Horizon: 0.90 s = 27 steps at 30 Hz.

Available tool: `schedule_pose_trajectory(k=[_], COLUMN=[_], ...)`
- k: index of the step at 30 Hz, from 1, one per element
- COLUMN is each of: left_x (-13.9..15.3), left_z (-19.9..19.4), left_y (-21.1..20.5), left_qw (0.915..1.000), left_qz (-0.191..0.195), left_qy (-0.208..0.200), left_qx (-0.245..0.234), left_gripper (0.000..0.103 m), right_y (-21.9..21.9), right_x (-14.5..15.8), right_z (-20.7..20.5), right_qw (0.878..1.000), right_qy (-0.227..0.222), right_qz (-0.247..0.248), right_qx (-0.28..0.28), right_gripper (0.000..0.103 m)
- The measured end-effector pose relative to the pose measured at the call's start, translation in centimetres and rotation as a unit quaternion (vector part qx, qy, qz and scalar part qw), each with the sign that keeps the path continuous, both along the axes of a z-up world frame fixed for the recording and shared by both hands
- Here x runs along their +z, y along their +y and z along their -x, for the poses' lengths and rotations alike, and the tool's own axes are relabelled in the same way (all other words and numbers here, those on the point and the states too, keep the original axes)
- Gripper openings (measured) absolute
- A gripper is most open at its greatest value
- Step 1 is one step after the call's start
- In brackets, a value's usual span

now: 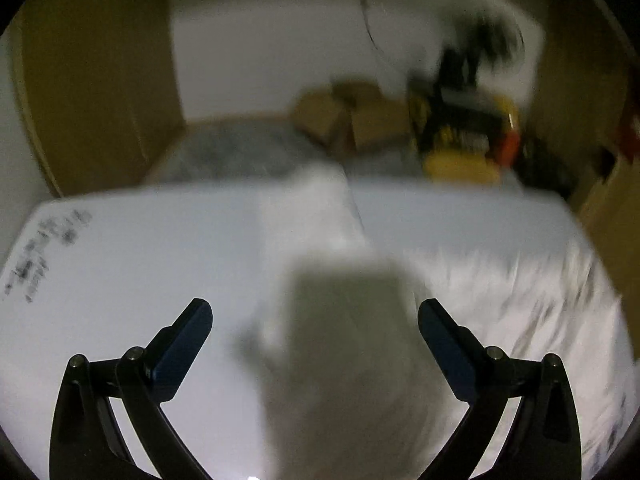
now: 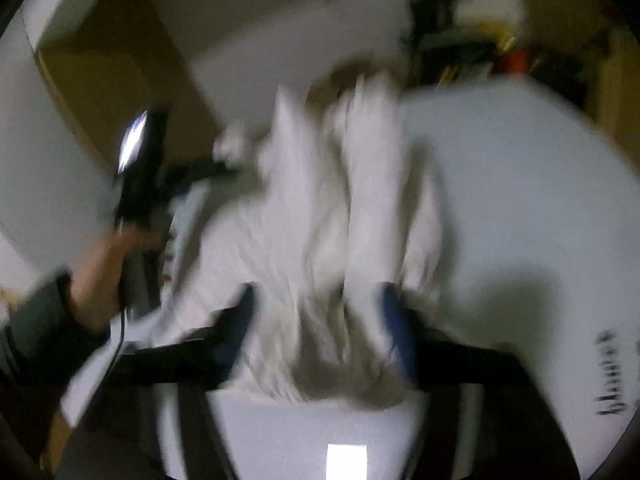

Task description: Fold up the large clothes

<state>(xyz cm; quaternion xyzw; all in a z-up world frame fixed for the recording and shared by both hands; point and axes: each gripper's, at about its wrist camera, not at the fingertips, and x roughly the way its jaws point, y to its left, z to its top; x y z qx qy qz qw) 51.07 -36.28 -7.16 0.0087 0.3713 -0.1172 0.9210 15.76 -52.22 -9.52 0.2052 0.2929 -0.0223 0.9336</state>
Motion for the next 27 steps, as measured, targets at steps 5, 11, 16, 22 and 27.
schedule_pose_trajectory(k=[5, 11, 16, 22, 27], left_x=[2.7, -3.6, -8.6, -9.9, -10.3], left_z=[0.0, -1.1, -1.9, -2.0, -2.5], left_y=[0.8, -2.8, -4.8, -5.2, -5.5], left_qw=[0.9996, 0.9982, 0.9957, 0.9954, 0.9946], left_qz=[0.0, -0.037, -0.051, -0.069, -0.08], left_qy=[-0.011, 0.037, 0.07, 0.062, 0.063], left_qx=[0.024, -0.027, -0.033, -0.023, -0.021], left_gripper=[0.103, 0.103, 0.103, 0.103, 0.103], right_y=[4.3, 2.5, 0.3, 0.4, 0.3], right_x=[4.1, -4.8, -6.3, -8.1, -8.8], right_z=[-8.0, -14.8, -13.7, -14.6, -15.2], right_qw=[0.995, 0.977, 0.987, 0.988, 0.988], right_qy=[0.0, 0.122, 0.101, 0.099, 0.108], right_qz=[0.1, 0.169, 0.118, 0.115, 0.108], right_qx=[-0.029, -0.043, -0.027, -0.023, -0.022], right_gripper=[0.08, 0.079, 0.084, 0.091, 0.091])
